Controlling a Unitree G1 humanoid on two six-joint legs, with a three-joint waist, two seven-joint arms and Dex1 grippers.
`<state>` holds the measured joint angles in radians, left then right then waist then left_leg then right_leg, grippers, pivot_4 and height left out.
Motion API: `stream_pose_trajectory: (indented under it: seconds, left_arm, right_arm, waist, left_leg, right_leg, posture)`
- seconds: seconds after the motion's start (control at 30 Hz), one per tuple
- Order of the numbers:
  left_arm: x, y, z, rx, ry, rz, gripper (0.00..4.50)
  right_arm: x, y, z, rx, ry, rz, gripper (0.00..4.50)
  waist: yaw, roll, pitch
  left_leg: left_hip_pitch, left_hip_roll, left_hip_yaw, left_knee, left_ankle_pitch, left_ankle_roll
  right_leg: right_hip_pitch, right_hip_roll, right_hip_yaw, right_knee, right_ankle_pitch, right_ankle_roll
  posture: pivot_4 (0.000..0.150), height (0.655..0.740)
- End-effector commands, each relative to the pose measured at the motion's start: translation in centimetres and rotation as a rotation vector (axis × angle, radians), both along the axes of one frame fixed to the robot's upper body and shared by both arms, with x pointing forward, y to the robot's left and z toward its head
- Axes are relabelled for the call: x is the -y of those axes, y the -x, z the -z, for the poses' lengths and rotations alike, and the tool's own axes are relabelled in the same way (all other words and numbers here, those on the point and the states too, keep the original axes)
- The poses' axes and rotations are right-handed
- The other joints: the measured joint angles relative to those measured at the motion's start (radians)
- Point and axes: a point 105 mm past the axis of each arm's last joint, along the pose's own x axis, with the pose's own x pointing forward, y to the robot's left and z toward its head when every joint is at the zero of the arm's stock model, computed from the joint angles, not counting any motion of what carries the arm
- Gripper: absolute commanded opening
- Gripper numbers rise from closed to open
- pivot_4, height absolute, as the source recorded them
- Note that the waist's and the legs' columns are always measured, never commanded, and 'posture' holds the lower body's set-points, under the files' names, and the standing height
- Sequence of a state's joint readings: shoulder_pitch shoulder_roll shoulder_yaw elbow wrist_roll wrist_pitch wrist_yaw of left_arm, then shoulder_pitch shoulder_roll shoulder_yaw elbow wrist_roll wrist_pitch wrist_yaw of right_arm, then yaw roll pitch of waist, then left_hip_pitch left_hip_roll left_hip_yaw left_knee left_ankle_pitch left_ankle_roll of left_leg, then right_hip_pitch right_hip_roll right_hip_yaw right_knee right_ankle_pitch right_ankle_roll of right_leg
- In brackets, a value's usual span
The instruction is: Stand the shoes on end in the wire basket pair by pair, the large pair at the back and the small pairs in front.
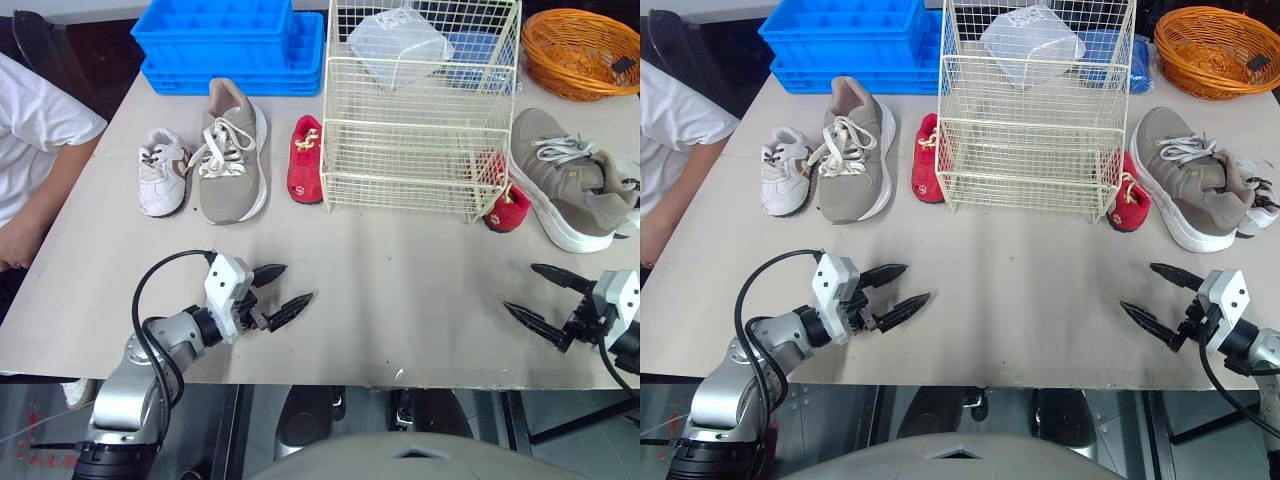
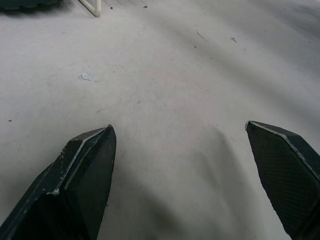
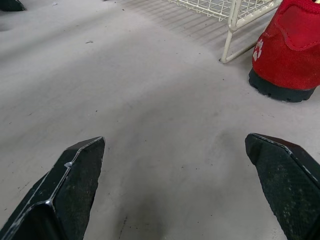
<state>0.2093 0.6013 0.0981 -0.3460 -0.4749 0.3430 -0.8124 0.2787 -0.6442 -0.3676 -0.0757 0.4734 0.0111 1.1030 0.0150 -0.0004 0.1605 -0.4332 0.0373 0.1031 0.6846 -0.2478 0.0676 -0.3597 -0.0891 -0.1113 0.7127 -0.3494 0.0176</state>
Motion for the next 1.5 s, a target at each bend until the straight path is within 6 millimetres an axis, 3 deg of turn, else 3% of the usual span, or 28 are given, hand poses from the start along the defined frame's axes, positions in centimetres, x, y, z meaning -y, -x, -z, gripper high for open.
stream_pose_trajectory:
  seconds: [0.03, 0.67, 0.8, 1.0, 1.17, 1.3, 1.5]
  left_arm:
    - [0.1, 0.4, -0.4, 0.002, -0.004, 0.022, 4.50]
    - [-0.3, -0.1, -0.8, 0.028, -0.018, 0.041, 4.50]
    - [-0.1, -0.5, -1.6, 0.075, -0.038, 0.089, 4.50]
    - [1.3, -1.4, -5.3, 0.176, -0.042, 0.257, 4.50]
    - [3.6, -1.3, -9.5, 0.254, 0.003, 0.416, 4.50]
    - [5.4, -0.3, -12.4, 0.267, 0.050, 0.539, 4.50]
    - [7.4, -0.4, -14.6, 0.317, 0.039, 0.581, 4.50]
  right_arm:
    - [0.2, -0.3, -0.8, 0.030, 0.013, -0.018, 4.45]
    - [0.5, -1.5, -1.0, 0.078, 0.007, -0.019, 4.45]
    - [1.3, -2.7, -4.5, 0.222, -0.086, 0.067, 4.45]
    - [4.4, -3.1, -10.3, 0.458, -0.149, 0.270, 4.45]
    - [8.1, -3.1, -12.5, 0.519, -0.147, 0.496, 4.45]
    - [9.9, -3.5, -11.3, 0.418, -0.083, 0.637, 4.45]
    - [9.6, -4.5, -8.5, 0.208, -0.179, 0.658, 4.45]
  waist:
    - [0.000, 0.000, 0.000]
    - [0.000, 0.000, 0.000]
    - [0.000, 0.000, 0.000]
    - [0.004, -0.001, 0.001]
    - [0.001, -0.001, 0.001]
    - [0.000, -0.001, 0.001]
    - [-0.002, -0.001, 0.001]
  left_leg:
    - [0.000, 0.000, 0.000, 0.000, 0.000, 0.000]
    - [0.000, 0.000, 0.000, 0.000, 0.000, 0.000]
    - [0.000, 0.000, 0.000, 0.000, 0.000, 0.000]
    - [0.000, 0.000, 0.000, 0.000, 0.000, 0.000]
    - [0.000, 0.000, 0.000, 0.000, 0.000, -0.001]
    - [0.000, 0.000, 0.001, 0.000, 0.001, -0.002]
    - [0.001, 0.000, 0.001, 0.000, 0.002, -0.003]
  right_leg:
    - [0.000, 0.000, 0.000, 0.000, 0.000, 0.000]
    - [0.000, 0.000, 0.000, 0.000, 0.000, 0.000]
    - [0.000, 0.000, 0.000, 0.000, 0.000, 0.000]
    - [0.000, 0.000, -0.001, 0.000, 0.000, 0.000]
    - [0.001, 0.000, 0.000, 0.000, 0.000, 0.000]
    - [0.001, 0.001, 0.000, 0.000, 0.000, 0.000]
    - [0.002, 0.002, 0.002, 0.000, 0.000, 0.000]
  posture:
    - [0.150, 0.6860]
    - [0.150, 0.6860]
    - [0.150, 0.6860]
    - [0.150, 0.6860]
    - [0.150, 0.6860]
    - [0.150, 0.6860]
    - [0.150, 0.6860]
